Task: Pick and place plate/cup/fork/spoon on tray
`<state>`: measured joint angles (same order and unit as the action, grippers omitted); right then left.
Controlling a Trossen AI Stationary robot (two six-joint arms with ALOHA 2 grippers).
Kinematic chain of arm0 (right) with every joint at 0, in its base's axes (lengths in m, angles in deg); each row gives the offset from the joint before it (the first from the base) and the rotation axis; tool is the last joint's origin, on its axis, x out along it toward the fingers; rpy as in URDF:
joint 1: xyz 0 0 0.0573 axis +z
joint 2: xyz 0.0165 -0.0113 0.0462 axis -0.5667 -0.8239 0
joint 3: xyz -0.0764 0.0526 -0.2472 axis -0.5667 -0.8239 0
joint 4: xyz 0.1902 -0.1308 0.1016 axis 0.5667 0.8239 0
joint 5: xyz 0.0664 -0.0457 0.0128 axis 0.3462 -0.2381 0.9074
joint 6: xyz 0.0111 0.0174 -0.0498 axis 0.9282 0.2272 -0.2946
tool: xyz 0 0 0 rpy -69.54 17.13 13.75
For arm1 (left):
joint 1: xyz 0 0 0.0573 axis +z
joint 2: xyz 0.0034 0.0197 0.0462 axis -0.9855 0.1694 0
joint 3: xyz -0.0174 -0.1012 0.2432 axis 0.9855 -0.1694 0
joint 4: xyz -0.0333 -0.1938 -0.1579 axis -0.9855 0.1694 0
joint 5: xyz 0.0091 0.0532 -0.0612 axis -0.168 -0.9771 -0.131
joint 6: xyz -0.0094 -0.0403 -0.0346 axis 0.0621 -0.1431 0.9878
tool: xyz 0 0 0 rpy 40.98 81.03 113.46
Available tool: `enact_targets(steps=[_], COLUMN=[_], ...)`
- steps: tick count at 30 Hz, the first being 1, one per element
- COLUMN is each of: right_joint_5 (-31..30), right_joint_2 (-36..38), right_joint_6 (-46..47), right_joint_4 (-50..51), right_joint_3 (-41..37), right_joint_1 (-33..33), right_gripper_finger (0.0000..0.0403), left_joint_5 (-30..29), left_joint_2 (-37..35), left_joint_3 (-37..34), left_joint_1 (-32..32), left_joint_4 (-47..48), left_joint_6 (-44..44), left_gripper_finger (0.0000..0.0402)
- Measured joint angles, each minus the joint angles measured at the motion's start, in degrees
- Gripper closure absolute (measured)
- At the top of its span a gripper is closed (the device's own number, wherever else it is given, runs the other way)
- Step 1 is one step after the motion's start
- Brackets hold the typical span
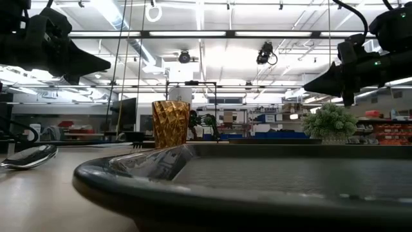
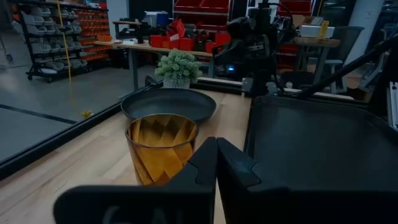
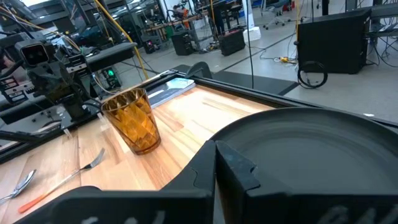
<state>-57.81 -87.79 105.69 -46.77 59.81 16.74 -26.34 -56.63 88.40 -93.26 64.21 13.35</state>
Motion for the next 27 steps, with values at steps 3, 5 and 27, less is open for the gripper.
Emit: enact_targets(steps=[3,5,27], right_joint_5=[0.0,0.0,11.4], right_joint_2=[0.0,0.0,-2.8], right_joint_6=[0.0,0.0,11.4], right_joint_4=[0.0,0.0,-18.0], right_joint_3=[0.0,0.0,4.4], right_joint_1=[0.0,0.0,-0.5], right_gripper_finger=[0.0387,0.0387,0.0387], left_joint_5=[0.0,0.0,0.0], left_joint_2=[0.0,0.0,0.0], left_joint_3=[0.0,0.0,0.0], left_joint_1=[0.0,0.0,0.0], left_joint_4=[0.0,0.0,0.0], left_joint_6=[0.0,0.0,0.0], left_gripper_finger=[0.039,0.039,0.039])
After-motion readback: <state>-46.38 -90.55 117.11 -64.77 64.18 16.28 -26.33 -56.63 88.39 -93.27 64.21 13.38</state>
